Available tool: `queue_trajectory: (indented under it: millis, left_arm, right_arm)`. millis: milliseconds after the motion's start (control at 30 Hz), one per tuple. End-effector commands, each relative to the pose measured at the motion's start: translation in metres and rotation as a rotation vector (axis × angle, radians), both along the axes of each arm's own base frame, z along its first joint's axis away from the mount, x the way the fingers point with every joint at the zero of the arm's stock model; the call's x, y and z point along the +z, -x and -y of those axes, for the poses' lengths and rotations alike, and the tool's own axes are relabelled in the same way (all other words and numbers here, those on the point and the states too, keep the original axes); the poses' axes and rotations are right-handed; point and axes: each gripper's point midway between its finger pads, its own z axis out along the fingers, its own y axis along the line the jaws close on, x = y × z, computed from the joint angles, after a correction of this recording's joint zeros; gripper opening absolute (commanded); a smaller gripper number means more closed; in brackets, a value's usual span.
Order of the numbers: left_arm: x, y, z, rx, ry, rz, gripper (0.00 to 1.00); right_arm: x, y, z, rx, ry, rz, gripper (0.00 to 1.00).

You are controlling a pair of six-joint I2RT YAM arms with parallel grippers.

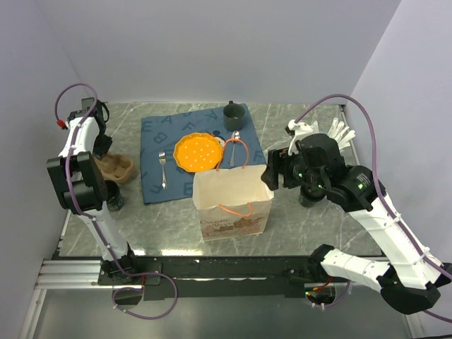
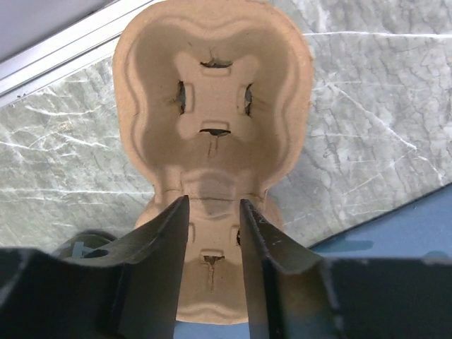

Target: Pack the takeout coffee

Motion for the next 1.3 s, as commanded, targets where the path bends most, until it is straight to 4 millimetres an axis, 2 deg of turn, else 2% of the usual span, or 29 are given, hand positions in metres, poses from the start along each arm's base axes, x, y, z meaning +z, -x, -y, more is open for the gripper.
queue_trajectory:
  millis: [0,67,200,300,433,700,1033,1267]
  left_arm:
    - [0.008,-0.005,-0.001,-0.003,0.005,0.033,0.37]
    - [0.008,-0.005,0.0,-0.005,0.009,0.04,0.39]
    - [0.007,-0.004,-0.001,-0.015,0.005,0.015,0.54]
    - [0.002,-0.004,-0.001,-0.011,0.012,-0.001,0.57]
    - [-0.003,-0.007,0.002,-0.014,0.027,0.021,0.53]
    - [-0.018,0.005,0.001,0.016,0.023,-0.037,0.51]
    - [-0.02,0.005,0.0,0.012,0.013,-0.035,0.51]
    - [-0.022,0.004,-0.001,0.006,0.017,-0.043,0.44]
  right_arm:
    - [0.023,-0.009,-0.002,-0.018,-0.038,0.083,0.84]
    - [0.024,-0.009,-0.001,-0.019,-0.041,0.089,0.84]
    - [0.025,-0.01,-0.001,-0.019,-0.037,0.09,0.84]
    - [0.024,-0.009,0.0,-0.02,-0.036,0.088,0.84]
    - [0.023,-0.009,0.001,-0.022,-0.033,0.093,0.84]
    - [0.025,-0.012,-0.002,-0.017,-0.033,0.096,0.84]
    - [0.025,-0.014,-0.004,-0.013,-0.033,0.094,0.85]
    - [0.026,-0.014,-0.006,-0.01,-0.041,0.092,0.84]
